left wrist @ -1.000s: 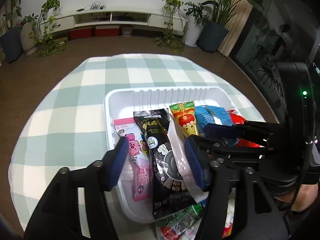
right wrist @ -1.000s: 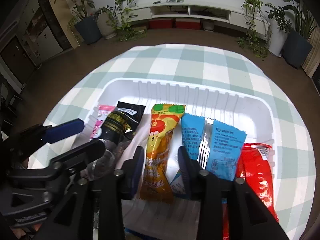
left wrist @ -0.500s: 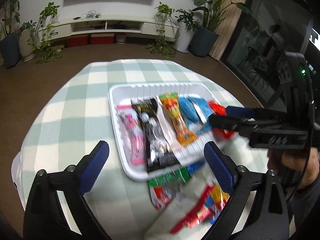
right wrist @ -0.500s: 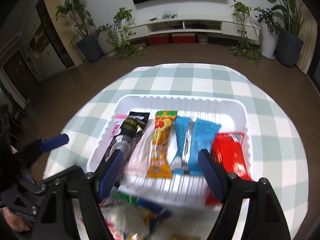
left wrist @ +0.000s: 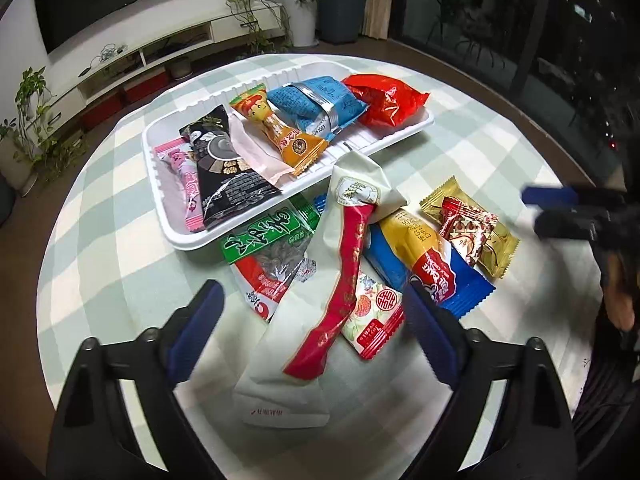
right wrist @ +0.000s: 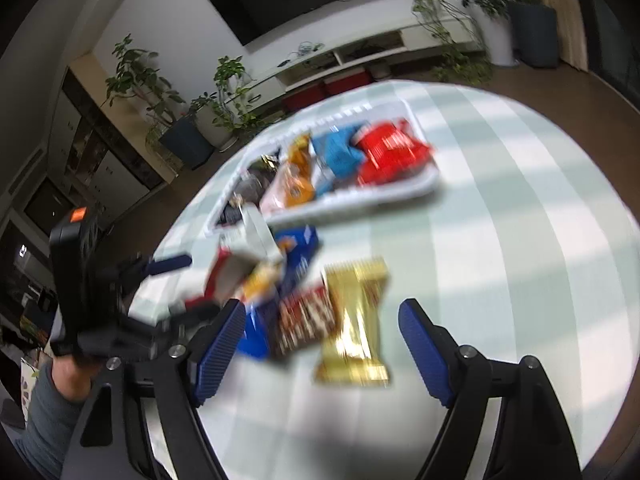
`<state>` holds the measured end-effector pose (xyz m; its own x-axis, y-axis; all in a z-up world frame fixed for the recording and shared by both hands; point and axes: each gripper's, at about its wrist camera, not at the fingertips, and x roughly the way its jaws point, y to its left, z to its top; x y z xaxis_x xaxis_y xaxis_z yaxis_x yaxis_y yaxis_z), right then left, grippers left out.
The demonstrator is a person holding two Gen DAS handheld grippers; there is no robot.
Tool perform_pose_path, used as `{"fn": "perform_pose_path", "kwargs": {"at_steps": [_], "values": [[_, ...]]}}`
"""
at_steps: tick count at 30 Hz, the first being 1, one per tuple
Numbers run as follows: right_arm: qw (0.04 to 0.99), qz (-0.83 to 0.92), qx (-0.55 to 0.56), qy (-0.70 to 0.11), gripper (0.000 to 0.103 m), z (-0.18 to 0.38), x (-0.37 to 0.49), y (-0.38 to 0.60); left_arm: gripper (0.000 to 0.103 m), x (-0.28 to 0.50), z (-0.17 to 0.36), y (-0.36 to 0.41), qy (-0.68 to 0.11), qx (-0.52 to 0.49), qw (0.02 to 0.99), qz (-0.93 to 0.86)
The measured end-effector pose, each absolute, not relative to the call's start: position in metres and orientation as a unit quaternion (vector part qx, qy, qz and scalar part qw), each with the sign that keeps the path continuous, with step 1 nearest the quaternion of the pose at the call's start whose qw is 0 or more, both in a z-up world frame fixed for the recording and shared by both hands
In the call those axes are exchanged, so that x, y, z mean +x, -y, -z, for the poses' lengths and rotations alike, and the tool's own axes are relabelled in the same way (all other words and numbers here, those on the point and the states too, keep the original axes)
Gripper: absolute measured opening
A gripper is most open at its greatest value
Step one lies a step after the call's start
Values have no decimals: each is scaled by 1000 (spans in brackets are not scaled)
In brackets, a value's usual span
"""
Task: Organize snacks
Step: 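Grasp the long white-red wrapper with the left gripper, then lift the white-red wrapper with the left gripper while the right grasps the blue cake bag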
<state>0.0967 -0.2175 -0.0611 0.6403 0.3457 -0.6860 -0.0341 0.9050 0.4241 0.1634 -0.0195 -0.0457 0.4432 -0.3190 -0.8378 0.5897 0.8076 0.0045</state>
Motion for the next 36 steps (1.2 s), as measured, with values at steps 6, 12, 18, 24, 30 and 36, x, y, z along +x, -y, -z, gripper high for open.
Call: {"fn": "perform_pose_path", "kwargs": {"at_steps": [6, 12, 18, 24, 30, 36], "values": [[884, -113, 193, -410, 81, 67, 87, 217, 59, 178, 55, 28, -480, 170, 821, 260], [882, -121, 193, -412, 80, 73, 84, 216, 41, 188, 57, 28, -490, 154, 818, 260], [880, -124, 192, -416, 77, 76, 83, 214, 29, 196, 57, 33, -506, 154, 807, 264], [881, -127, 187, -415, 71, 75, 81, 210, 29, 199, 57, 33, -512, 150, 806, 257], [879, -136, 181, -421, 61, 77, 80, 206, 16, 198, 56, 33, -511, 138, 810, 251], [879, -137, 174, -422, 55, 77, 80, 201, 15, 189, 53, 20, -501, 106, 823, 245]]}}
